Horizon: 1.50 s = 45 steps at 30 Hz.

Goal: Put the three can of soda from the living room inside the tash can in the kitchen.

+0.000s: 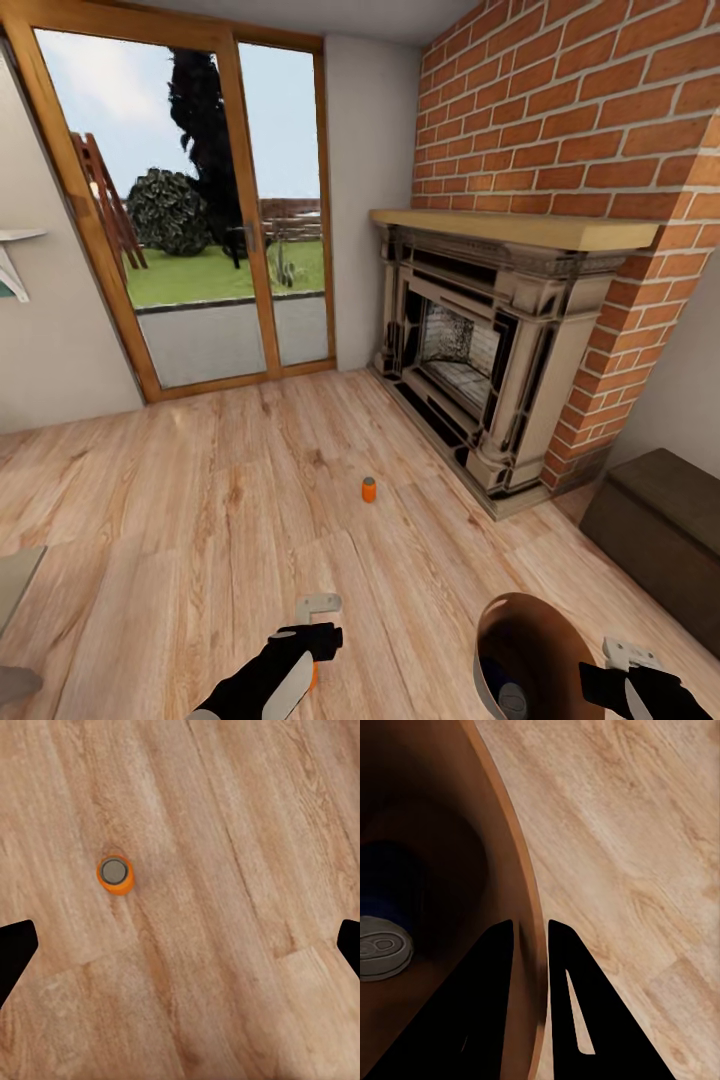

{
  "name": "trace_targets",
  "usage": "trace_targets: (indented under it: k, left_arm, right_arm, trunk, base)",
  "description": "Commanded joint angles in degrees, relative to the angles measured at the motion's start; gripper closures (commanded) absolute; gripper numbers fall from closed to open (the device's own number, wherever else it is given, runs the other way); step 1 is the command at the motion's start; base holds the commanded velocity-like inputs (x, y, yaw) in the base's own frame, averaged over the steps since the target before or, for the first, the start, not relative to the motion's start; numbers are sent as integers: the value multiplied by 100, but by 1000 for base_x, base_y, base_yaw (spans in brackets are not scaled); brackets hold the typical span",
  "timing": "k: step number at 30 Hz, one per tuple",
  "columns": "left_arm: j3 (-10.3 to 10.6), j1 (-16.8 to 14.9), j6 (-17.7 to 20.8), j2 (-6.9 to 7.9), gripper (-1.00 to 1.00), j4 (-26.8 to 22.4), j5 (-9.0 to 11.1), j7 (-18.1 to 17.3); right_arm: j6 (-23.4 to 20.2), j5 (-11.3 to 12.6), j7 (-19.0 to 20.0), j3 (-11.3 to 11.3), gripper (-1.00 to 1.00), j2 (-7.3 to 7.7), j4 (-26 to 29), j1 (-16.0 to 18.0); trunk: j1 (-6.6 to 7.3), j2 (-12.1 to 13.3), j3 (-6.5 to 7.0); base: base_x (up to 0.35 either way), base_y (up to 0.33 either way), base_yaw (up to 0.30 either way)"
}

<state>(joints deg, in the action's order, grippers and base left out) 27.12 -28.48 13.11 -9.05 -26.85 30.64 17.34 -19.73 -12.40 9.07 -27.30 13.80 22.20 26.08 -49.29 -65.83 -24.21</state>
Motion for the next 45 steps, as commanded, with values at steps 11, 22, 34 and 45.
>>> trace_targets:
  k: [11, 22, 34, 45]
  left_arm:
    - [4, -1, -1, 0, -100, 11, -19, 2]
    - [4, -4, -7, 0, -100, 21, -27, -1]
    - [4, -1, -10, 0, -100, 22, -32, 2]
    - [4, 0, -18, 0, -100, 22, -25, 2]
  right_arm:
    - [3, 53, 42, -13, 100, -8, 4, 3]
    - [4, 51, 46, -13, 100, -1, 4, 3]
    - [4, 52, 47, -13, 100, -1, 4, 3]
    - [5, 47, 51, -13, 100, 0, 4, 3]
  trunk:
    - [0, 0, 3]
    - [0, 0, 4]
    - [0, 0, 4]
    - [0, 0, 4]
  base:
    - [118, 27, 0]
    - [264, 57, 0]
    - [253, -40, 0]
    - [198, -102, 0]
